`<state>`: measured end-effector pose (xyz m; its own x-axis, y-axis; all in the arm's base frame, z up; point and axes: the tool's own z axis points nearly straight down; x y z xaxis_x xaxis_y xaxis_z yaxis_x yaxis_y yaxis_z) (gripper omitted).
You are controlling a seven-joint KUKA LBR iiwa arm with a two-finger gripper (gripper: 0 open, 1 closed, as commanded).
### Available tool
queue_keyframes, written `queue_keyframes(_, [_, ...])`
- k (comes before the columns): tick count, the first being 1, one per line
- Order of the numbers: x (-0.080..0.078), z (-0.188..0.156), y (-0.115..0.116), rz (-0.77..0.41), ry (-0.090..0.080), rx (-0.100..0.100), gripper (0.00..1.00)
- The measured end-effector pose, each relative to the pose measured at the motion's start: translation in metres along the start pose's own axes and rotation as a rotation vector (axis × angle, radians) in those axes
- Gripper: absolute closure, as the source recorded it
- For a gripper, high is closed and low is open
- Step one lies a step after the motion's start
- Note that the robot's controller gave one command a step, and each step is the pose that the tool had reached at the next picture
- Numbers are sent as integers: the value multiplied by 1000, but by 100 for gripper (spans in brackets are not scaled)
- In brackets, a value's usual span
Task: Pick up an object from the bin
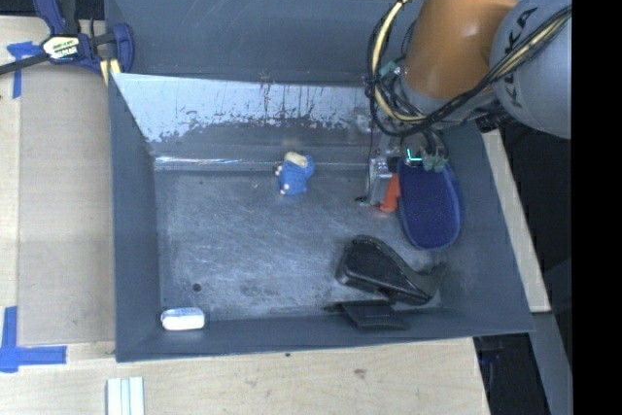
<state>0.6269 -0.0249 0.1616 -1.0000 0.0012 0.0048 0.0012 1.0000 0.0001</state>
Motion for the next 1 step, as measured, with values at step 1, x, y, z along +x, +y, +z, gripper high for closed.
queue_keyframes(1, [33, 57, -101, -3, -2, 4, 0])
